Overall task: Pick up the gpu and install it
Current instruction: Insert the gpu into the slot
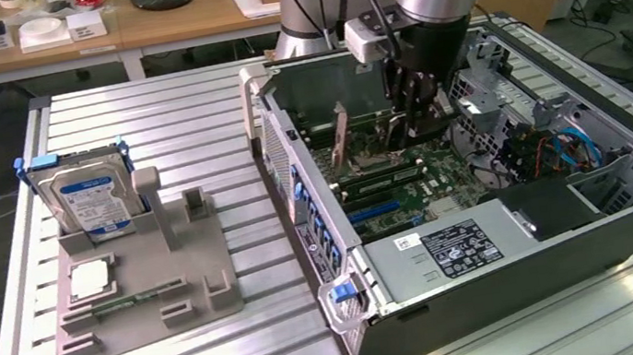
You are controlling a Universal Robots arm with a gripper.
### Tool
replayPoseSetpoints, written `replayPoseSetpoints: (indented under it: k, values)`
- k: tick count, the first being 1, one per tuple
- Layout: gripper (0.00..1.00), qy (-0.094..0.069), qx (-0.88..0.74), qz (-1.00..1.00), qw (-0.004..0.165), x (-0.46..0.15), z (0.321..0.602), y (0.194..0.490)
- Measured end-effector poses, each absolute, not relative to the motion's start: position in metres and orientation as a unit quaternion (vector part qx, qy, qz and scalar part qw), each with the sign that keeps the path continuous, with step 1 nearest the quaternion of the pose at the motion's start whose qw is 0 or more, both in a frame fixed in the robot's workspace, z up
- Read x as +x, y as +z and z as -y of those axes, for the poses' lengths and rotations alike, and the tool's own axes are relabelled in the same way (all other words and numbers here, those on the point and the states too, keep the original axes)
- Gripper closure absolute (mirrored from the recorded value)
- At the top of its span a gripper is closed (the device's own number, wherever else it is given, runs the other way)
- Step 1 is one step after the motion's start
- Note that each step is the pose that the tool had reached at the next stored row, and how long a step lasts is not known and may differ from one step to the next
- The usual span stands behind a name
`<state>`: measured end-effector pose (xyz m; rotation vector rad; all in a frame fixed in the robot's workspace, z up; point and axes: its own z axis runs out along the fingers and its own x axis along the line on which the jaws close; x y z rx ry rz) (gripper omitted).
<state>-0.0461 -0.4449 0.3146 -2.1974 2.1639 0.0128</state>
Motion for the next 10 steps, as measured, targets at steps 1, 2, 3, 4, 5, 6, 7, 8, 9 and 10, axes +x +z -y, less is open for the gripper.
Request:
replayPoseSetpoints:
  k: [1, 2, 3, 4, 5, 6, 7, 8, 9, 10]
  values:
    - [0.72, 0.004, -0.714, -0.699, 0.029, -0.046, 0.445, 0.313]
    - [0.72, 0.004, -0.715, -0.699, 0.029, -0.046, 0.447, 0.312]
    - [0.72, 0.004, -0.715, -0.698, 0.029, -0.046, 0.448, 0.311]
    - [0.72, 0.004, -0.715, -0.698, 0.029, -0.046, 0.449, 0.310]
    - [0.72, 0.004, -0.715, -0.698, 0.029, -0.046, 0.450, 0.308]
    - [0.72, 0.004, -0.715, -0.699, 0.029, -0.047, 0.450, 0.306]
    - [0.72, 0.004, -0.715, -0.699, 0.029, -0.047, 0.450, 0.305]
    - [0.72, 0.004, -0.715, -0.698, 0.029, -0.048, 0.450, 0.303]
    - [0.72, 0.004, -0.715, -0.698, 0.029, -0.049, 0.450, 0.301]
    - [0.72, 0.004, -0.715, -0.698, 0.029, -0.049, 0.450, 0.299]
